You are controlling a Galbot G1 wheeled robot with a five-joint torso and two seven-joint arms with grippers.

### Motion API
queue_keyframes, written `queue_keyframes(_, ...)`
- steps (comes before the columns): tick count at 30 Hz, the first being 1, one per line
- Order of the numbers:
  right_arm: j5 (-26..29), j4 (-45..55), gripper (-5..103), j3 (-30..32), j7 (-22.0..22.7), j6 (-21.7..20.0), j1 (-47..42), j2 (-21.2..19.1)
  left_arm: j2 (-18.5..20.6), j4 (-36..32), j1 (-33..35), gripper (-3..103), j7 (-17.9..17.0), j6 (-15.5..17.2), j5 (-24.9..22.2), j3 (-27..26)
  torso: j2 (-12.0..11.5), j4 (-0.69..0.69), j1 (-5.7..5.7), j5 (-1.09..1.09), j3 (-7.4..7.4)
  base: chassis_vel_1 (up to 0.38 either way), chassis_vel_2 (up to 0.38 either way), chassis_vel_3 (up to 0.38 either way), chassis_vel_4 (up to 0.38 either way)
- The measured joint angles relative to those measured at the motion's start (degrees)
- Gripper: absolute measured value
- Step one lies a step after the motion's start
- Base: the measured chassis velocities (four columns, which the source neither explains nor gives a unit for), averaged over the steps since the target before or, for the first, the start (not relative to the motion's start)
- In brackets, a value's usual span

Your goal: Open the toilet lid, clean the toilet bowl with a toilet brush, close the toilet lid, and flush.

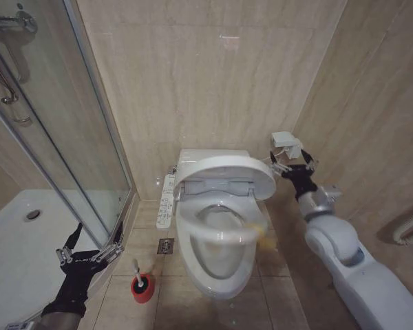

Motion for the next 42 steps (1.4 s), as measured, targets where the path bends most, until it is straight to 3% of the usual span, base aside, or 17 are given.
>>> queue_keyframes(7,-1.2,2.0,100,4.5,-3.7,1.3,-11.2,2.7,0.0,0.0,0.0,100,0.0,0.0,0.0,0.0,0.0,-0.02,0.00,-0.01,0.00,0.000,0.000,0.000,0.000)
queue_keyframes(11,-2.8,1.7,100,5.5,-6.3,2.3,-17.8,6.2,0.0,0.0,0.0,100,0.0,0.0,0.0,0.0,0.0,-0.03,0.00,-0.02,0.00,0.000,0.000,0.000,0.000)
queue_keyframes(18,-7.9,-1.5,100,3.9,-7.2,4.8,-21.2,11.7,0.0,0.0,0.0,100,0.0,0.0,0.0,0.0,0.0,-0.04,0.00,-0.03,0.00,0.000,0.000,0.000,0.000)
queue_keyframes(24,-16.9,-9.9,100,2.2,-8.0,11.8,-20.2,19.3,0.0,0.0,0.0,100,0.0,0.0,0.0,0.0,0.0,-0.04,0.00,-0.02,0.00,0.000,0.000,0.000,0.000)
queue_keyframes(29,-18.9,-15.5,100,1.7,-8.0,14.0,-18.8,23.0,0.0,0.0,0.0,100,0.0,0.0,0.0,0.0,0.0,-0.04,0.01,-0.02,0.01,0.000,0.000,0.000,0.000)
queue_keyframes(32,-18.1,-14.9,100,2.1,-8.0,13.9,-18.6,23.5,0.0,0.0,0.0,100,0.0,0.0,0.0,0.0,0.0,-0.04,0.01,0.00,0.01,0.000,0.000,0.000,0.000)
queue_keyframes(35,-16.5,-13.0,100,2.9,-8.1,13.7,-18.4,23.5,0.0,0.0,0.0,100,0.0,0.0,0.0,0.0,0.0,0.04,0.01,0.01,0.01,0.000,0.000,0.000,0.000)
queue_keyframes(36,-15.5,-11.7,100,3.4,-8.4,13.7,-18.3,23.5,0.0,0.0,0.0,100,0.0,0.0,0.0,0.0,0.0,0.12,0.01,0.05,0.01,0.000,0.000,0.000,0.000)
queue_keyframes(42,-10.3,-1.4,100,7.7,-9.2,11.6,-22.0,23.2,0.0,0.0,0.0,100,0.0,0.0,0.0,0.0,0.0,0.02,0.02,0.01,0.01,0.007,0.030,0.011,0.004)
